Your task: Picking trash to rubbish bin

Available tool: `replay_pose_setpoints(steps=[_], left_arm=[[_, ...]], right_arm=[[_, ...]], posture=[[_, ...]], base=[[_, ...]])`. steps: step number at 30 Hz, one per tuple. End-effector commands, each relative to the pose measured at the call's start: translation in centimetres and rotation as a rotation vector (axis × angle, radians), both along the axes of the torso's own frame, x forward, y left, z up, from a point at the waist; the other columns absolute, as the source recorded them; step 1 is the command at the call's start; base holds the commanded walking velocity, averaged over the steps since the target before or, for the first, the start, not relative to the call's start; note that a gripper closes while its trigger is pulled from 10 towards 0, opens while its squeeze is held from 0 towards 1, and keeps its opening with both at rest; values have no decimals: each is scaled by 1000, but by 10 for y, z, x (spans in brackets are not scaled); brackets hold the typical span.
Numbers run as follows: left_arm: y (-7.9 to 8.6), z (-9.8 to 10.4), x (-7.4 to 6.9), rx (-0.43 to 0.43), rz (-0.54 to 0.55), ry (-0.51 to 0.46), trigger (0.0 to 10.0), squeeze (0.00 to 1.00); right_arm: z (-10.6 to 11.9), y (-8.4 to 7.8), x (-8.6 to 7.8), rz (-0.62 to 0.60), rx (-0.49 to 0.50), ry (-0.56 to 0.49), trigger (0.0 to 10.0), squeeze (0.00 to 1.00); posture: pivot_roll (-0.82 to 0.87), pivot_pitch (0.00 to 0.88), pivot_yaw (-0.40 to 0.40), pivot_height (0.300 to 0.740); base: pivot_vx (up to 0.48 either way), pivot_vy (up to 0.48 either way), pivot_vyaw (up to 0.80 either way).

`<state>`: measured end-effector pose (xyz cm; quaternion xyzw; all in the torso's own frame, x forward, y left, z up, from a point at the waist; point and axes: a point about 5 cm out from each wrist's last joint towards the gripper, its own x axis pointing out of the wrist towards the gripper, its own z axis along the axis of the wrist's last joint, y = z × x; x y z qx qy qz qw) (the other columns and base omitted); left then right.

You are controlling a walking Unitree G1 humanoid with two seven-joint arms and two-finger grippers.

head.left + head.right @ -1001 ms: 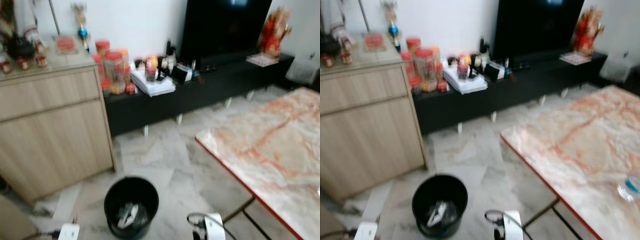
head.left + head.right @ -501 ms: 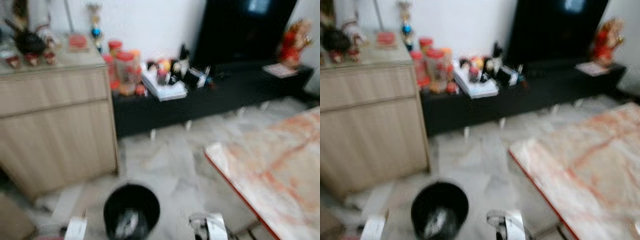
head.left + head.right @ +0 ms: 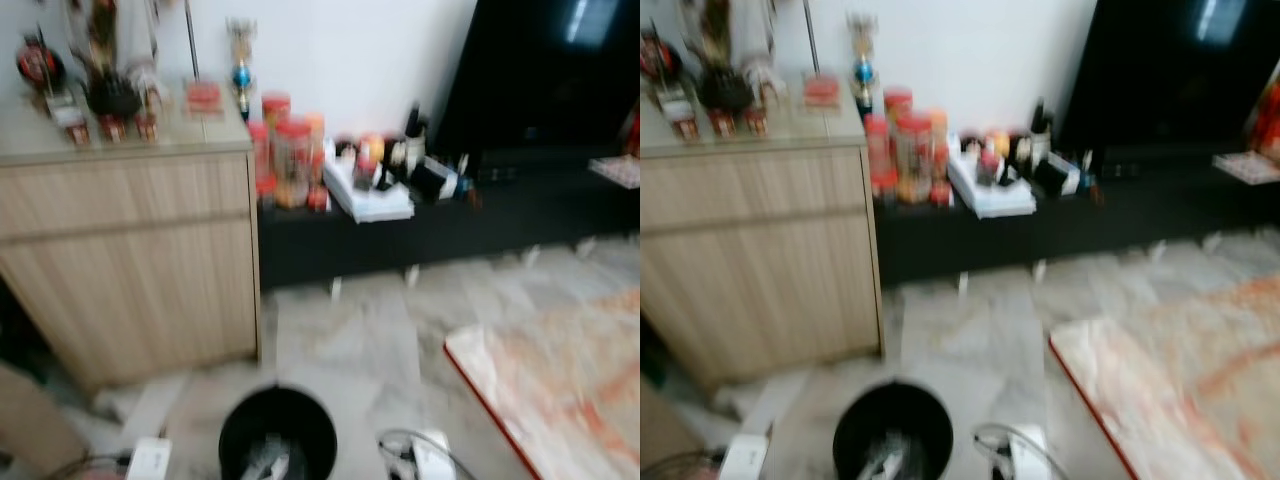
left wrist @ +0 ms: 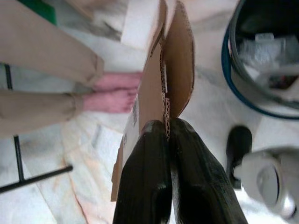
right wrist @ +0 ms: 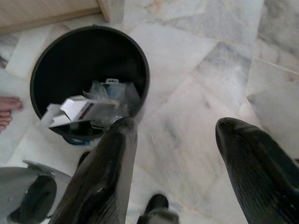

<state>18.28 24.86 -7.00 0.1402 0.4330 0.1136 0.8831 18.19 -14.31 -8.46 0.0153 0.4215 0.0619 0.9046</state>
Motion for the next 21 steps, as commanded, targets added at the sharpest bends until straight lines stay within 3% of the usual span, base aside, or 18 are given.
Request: replay_pose_setpoints(steps=[1, 17, 21], left_arm=[[-7, 0, 4, -10, -12, -16, 10000, 0], [-10, 1, 7, -10, -40, -27, 10000, 0], [-16, 4, 14, -22, -88, -50, 10000, 0]], right_arm=[[-1, -13, -2, -33, -19, 6, 10000, 0], [0, -12, -2, -20, -12, -2, 10000, 0], [0, -12, -2, -31, -2, -6, 10000, 0]], posture=[[149, 7, -70, 740], [146, 9, -67, 740], [146, 9, -67, 740]], base=[[345, 0, 0], [345, 0, 32], [0, 0, 389]])
